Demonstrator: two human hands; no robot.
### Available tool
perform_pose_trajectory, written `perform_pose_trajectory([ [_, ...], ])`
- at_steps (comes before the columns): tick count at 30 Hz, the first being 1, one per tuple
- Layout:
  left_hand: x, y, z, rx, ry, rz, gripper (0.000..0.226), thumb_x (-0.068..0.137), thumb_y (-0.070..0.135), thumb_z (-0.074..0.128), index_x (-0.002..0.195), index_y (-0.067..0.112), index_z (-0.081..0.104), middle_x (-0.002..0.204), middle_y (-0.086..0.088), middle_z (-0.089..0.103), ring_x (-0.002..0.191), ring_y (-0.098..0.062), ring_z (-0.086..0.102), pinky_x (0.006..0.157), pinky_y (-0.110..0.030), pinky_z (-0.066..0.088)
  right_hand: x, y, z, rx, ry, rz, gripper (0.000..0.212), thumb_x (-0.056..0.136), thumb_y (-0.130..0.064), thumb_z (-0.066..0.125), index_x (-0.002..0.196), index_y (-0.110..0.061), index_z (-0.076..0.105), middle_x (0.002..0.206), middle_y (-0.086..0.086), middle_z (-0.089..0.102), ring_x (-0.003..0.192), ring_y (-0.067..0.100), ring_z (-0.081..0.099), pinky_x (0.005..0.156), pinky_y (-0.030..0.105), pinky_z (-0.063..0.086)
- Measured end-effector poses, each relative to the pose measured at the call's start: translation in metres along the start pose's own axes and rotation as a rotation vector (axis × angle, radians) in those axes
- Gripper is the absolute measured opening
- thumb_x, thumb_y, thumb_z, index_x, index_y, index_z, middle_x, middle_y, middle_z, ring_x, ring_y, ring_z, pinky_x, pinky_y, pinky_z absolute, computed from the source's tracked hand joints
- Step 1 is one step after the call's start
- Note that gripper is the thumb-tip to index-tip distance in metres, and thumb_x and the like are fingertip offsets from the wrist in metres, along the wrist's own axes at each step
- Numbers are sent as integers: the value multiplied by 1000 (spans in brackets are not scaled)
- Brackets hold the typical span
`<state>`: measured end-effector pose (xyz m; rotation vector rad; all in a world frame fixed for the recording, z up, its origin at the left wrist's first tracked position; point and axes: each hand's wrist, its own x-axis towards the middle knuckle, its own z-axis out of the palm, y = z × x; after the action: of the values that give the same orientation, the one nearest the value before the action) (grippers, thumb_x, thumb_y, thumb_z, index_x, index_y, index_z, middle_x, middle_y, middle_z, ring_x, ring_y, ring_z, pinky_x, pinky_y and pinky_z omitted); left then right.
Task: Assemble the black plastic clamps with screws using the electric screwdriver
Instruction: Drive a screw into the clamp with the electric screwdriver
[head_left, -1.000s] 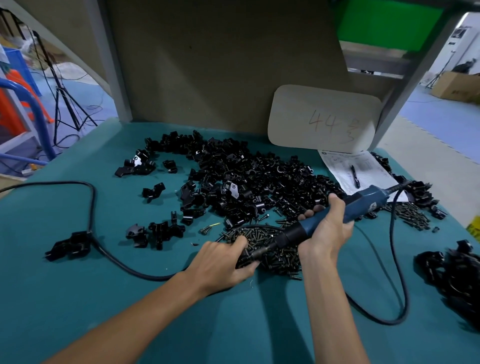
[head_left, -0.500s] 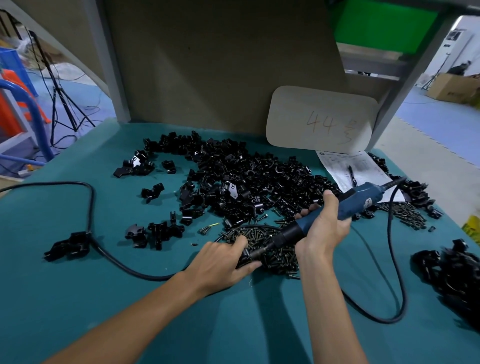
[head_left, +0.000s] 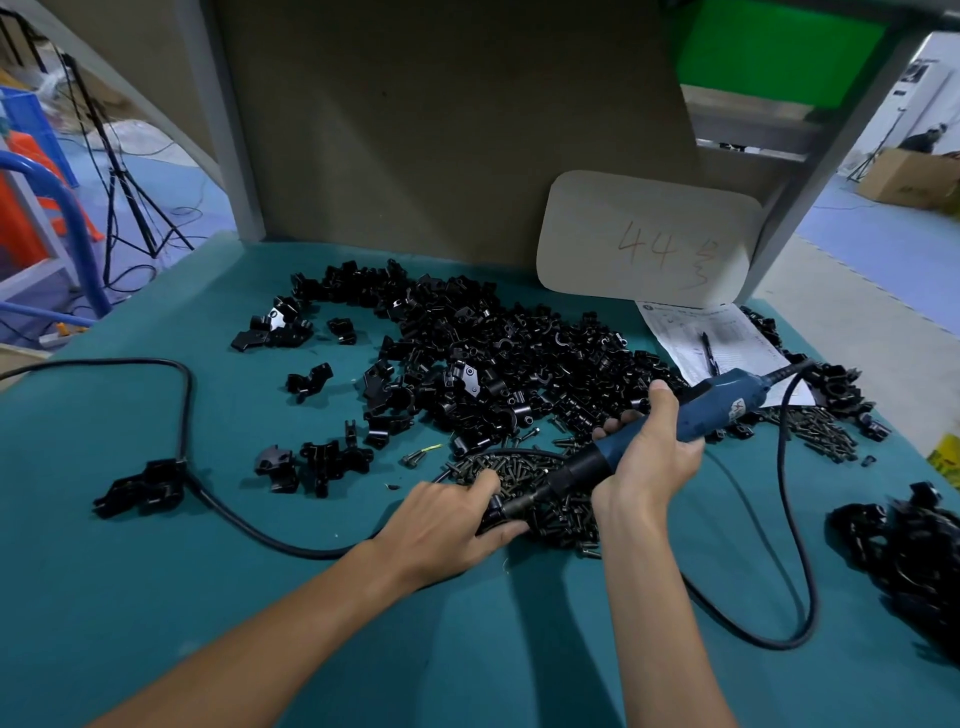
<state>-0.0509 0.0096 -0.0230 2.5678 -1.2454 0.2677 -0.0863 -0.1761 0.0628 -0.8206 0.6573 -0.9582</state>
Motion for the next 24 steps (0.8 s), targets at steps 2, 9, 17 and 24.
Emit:
perform_pose_trajectory([
  [2,0,0,0,-5,-1,1,50,94,75,23,95,25,29,54,7,38,45,-12,38,48,-31,30,0,0,0,2,1,1,30,89,-28,75,105,-17,53,62,-1,57,50,17,56,50,32,51],
  [9,0,0,0,-21,-2,-2,52,93,74,24,97,24,34,54,7,38,45,-14,41,49,-32,31,-2,0,1,5,1,0,31,88,-29,76,106,-18,53,62,-1,57,50,17,56,51,32,52],
  [17,0,0,1,-46,4,-13,46,96,71,31,96,26,29,56,7,43,46,-14,45,49,-33,40,-3,-1,3,14,-24,-6,32,89,-30,75,106,-17,52,61,-2,58,50,17,56,50,32,52],
  [24,0,7,-4,-147,78,-36,47,92,72,38,95,25,41,55,10,48,41,-9,40,43,-21,29,2,-10,3,84,-95,101,48,84,-46,80,113,-20,53,64,-4,59,53,15,58,52,31,54],
])
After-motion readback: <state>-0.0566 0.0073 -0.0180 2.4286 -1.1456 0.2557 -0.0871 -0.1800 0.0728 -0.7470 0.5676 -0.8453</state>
